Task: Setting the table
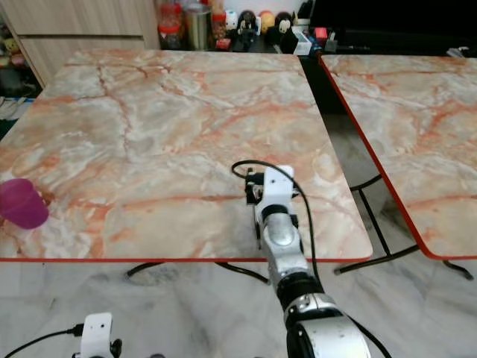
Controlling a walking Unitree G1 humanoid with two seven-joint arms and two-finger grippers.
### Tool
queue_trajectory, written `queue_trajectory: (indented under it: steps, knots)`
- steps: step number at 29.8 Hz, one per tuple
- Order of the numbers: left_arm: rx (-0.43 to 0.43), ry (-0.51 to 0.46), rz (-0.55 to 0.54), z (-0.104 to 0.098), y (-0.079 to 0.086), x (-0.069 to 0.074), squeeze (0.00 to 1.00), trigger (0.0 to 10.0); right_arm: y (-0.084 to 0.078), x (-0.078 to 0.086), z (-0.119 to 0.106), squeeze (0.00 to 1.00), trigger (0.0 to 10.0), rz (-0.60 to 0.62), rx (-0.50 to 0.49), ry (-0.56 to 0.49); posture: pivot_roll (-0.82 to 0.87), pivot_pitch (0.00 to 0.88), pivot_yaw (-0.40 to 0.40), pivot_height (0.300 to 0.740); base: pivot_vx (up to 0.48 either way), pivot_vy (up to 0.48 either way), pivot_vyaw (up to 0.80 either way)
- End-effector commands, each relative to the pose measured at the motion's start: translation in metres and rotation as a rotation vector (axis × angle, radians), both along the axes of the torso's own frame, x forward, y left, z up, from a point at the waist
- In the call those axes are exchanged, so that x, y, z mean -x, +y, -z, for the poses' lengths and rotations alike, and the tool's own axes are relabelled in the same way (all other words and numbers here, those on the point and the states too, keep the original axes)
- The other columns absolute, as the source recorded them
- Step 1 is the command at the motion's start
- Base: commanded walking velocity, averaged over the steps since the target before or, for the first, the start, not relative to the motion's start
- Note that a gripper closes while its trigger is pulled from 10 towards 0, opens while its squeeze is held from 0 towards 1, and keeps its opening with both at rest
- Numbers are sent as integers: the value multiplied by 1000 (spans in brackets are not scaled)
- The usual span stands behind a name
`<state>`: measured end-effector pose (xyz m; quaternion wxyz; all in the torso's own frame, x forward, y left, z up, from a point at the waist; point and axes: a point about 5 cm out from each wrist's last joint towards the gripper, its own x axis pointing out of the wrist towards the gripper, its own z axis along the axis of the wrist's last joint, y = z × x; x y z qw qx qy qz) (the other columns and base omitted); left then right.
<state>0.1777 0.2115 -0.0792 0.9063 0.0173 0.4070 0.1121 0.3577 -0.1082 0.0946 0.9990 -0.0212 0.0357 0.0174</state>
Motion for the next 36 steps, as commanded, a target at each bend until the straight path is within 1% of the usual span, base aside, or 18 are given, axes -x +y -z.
queue_trajectory:
  steps: [1, 2, 4, 7, 9, 21, 25, 26, 27, 36]
  knots:
    - [7, 33, -5, 4, -1, 8, 0, 10000, -1, 5, 10, 0, 10000, 15, -6, 59, 102, 122, -30, 715, 0, 0, 0]
    - [7, 33, -5, 4, -1, 8, 0, 10000, -1, 5, 10, 0, 10000, 15, -6, 59, 102, 122, -30, 715, 0, 0, 0]
    - [10, 36, -1, 5, -1, 9, 0, 10000, 1, 8, 16, 0, 10000, 28, -15, 105, 100, 122, -29, 715, 0, 0, 0]
    - [11, 36, 1, 5, -2, 9, 0, 10000, 0, 8, 17, 0, 10000, 41, -7, 117, 100, 122, -29, 715, 0, 0, 0]
    - [12, 39, 5, 5, -2, 10, 0, 10000, 3, 8, 18, 0, 10000, 30, -6, 134, 100, 117, -28, 715, 0, 0, 0]
    - [18, 36, 3, 5, -2, 9, 0, 10000, 5, 6, 18, 0, 10000, 34, 10, 170, 106, 110, -29, 715, 0, 0, 0]
    - [25, 40, 5, 6, -4, 9, 0, 10000, 4, 6, 18, 0, 10000, 45, -3, 185, 105, 115, -31, 715, 0, 0, 0]
    - [30, 41, 6, 6, -5, 9, 0, 10000, 3, 5, 19, 0, 2196, 50, -14, 196, 105, 117, -32, 715, 0, 0, 0]
    - [31, 41, 6, 6, -5, 9, 0, 10000, 3, 5, 19, 0, 0, 51, -15, 198, 105, 117, -32, 715, 0, 0, 0]
    - [40, 48, 1, 7, -5, 12, 0, 10000, 2, 6, 21, 0, 0, 63, -12, 222, 107, 122, -36, 715, 0, 0, 0]
